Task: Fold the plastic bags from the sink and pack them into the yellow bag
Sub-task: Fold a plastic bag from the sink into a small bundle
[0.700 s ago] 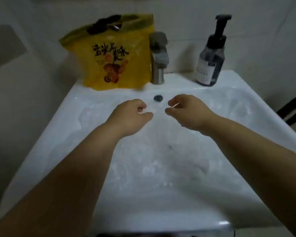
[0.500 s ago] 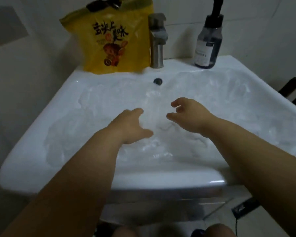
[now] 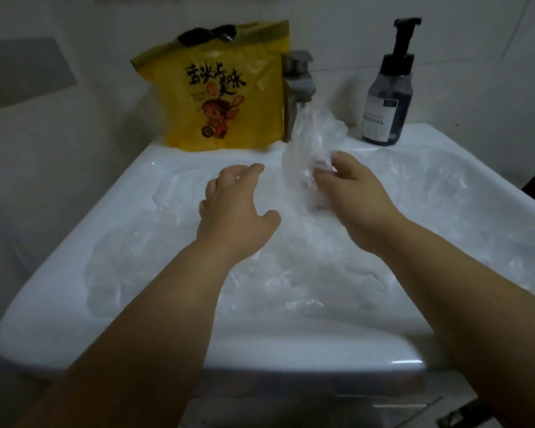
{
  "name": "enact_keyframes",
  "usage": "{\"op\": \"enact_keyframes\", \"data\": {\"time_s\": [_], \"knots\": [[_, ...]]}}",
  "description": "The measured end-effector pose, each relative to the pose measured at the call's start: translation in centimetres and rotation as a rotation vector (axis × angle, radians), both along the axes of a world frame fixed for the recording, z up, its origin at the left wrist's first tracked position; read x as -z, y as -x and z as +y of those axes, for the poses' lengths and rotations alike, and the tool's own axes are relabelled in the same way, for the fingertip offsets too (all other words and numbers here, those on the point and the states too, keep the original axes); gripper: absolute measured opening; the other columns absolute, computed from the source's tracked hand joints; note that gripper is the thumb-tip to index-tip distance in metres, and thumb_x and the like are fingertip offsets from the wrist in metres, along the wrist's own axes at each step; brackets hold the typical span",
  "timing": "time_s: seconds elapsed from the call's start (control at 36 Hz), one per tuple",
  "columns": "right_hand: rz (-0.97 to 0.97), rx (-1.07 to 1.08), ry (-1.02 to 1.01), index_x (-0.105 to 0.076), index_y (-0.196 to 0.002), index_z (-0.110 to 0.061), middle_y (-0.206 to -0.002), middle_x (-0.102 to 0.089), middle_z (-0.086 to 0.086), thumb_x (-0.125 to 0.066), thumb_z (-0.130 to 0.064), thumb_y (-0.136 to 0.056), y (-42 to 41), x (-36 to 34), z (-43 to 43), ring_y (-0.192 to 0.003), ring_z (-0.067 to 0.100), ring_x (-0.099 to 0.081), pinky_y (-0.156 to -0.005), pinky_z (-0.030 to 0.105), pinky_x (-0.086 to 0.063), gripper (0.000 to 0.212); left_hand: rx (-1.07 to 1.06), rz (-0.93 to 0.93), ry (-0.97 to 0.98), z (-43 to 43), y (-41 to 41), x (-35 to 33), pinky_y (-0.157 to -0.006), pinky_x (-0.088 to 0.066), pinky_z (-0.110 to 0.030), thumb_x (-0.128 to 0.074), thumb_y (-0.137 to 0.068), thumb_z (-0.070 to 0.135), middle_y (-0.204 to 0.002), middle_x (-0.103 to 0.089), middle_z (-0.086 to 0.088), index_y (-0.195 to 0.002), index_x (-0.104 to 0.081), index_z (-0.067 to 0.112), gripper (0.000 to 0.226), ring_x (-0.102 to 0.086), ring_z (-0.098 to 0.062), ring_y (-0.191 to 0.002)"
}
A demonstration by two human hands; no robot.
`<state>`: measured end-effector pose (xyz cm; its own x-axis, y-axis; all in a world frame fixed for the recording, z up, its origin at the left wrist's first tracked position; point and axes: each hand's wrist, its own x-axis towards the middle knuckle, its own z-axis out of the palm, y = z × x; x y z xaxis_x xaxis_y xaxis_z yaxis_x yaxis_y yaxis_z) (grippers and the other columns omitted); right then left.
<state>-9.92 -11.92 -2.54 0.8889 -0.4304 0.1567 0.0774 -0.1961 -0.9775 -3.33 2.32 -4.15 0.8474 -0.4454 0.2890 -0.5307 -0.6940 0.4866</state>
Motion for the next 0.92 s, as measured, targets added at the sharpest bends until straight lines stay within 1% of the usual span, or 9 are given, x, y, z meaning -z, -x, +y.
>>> {"op": "enact_keyframes", "data": {"time_s": [0.11,0.22,0.39,0.44,0.53,0.58,0.67,0.75,0.92], "knots": [[-0.02,-0.289,-0.404,-0.058,-0.114,-0.016,-0.108,-0.068,0.017,-0.044,0.004,-0.094,0.9,-1.0,0.9,-0.09,0.031,-0.069,-0.078,0.044,-0.057,0.032,0.224,0.56,0.497,-0.5,1.2,-1.2,-0.072,-0.048,-0.023,-0.069,-0.084,0.033,-0.104,-0.067,0.01,-0.126,-0.056,0.031,0.044,-0.064,-0.01,-0.094],[0.041,-0.456,-0.508,-0.057,-0.112,-0.016,-0.098,-0.067,0.014,-0.036,0.009,-0.09,1.0,-1.6,0.1,-0.082,0.026,-0.068,-0.074,0.041,-0.059,0.039,0.231,0.86,0.75,0.0,0.6,-1.7,-0.051,-0.032,-0.021,-0.06,-0.091,0.035,-0.072,-0.057,0.007,-0.101,-0.064,0.022,0.016,-0.046,-0.008,-0.059],[0.061,-0.49,-0.571,-0.052,-0.12,-0.009,-0.094,-0.056,0.011,-0.041,-0.004,-0.093,0.2,-2.9,-0.7,-0.074,0.021,-0.059,-0.063,0.035,-0.058,0.03,0.143,0.822,0.759,0.2,0.3,-1.6,-0.048,-0.032,-0.017,-0.065,-0.091,0.022,-0.057,-0.044,0.01,-0.09,-0.065,0.02,0.002,-0.035,-0.005,-0.052],[0.043,-0.533,-0.613,-0.053,-0.122,-0.003,-0.093,-0.059,0.013,-0.043,-0.005,-0.091,0.0,-3.2,-0.4,-0.07,0.021,-0.063,-0.07,0.038,-0.058,0.033,0.112,0.844,0.844,0.2,0.0,-1.8,-0.067,-0.043,-0.021,-0.064,-0.091,0.024,-0.078,-0.055,0.008,-0.094,-0.065,0.022,0.004,-0.05,-0.009,-0.079],[0.023,-0.646,-0.677,-0.07,-0.079,-0.005,-0.069,-0.064,0.008,-0.051,-0.005,-0.073,0.0,-2.8,0.2,-0.059,0.017,-0.063,-0.095,0.046,-0.046,0.02,0.128,0.994,0.959,0.7,-0.2,-1.8,-0.091,-0.051,-0.04,-0.073,-0.081,0.042,-0.128,-0.054,-0.001,-0.124,-0.06,0.024,0.049,-0.051,-0.025,-0.122],[0.052,-0.69,-0.698,-0.066,-0.076,-0.005,-0.066,-0.063,0.007,-0.049,-0.007,-0.067,0.1,-2.3,0.9,-0.061,0.018,-0.062,-0.093,0.044,-0.047,0.019,0.246,1.057,0.98,0.9,-0.1,-1.8,-0.096,-0.052,-0.044,-0.069,-0.079,0.043,-0.129,-0.061,-0.012,-0.127,-0.061,0.019,0.054,-0.059,-0.031,-0.118],[0.138,-0.681,-0.651,-0.06,-0.087,-0.002,-0.066,-0.064,0.007,-0.046,-0.004,-0.071,0.1,-1.7,1.7,-0.059,0.018,-0.064,-0.06,0.029,-0.055,0.021,0.304,1.057,0.994,0.8,0.3,-2.2,-0.084,-0.058,-0.035,-0.058,-0.079,0.038,-0.117,-0.068,-0.014,-0.125,-0.061,0.007,0.055,-0.067,-0.025,-0.102],[0.153,-0.367,-0.542,-0.062,-0.104,-0.001,-0.073,-0.064,0.008,-0.048,-0.001,-0.089,-0.3,-1.2,2.0,-0.054,0.015,-0.064,-0.051,0.025,-0.052,0.02,0.161,0.968,1.077,0.9,-0.6,-2.0,-0.082,-0.058,-0.033,-0.065,-0.083,0.024,-0.11,-0.071,-0.012,-0.123,-0.063,0.004,0.045,-0.07,-0.021,-0.094],[0.133,0.091,-0.405,-0.064,-0.089,-0.009,-0.08,-0.064,0.009,-0.055,-0.005,-0.092,-0.4,-0.9,-0.4,-0.07,0.021,-0.062,-0.065,0.031,-0.056,0.009,-0.05,0.703,1.092,1.1,-2.0,-2.0,-0.077,-0.052,-0.033,-0.069,-0.088,0.026,-0.086,-0.069,-0.005,-0.088,-0.068,0.014,0.012,-0.063,-0.021,-0.083]]}}
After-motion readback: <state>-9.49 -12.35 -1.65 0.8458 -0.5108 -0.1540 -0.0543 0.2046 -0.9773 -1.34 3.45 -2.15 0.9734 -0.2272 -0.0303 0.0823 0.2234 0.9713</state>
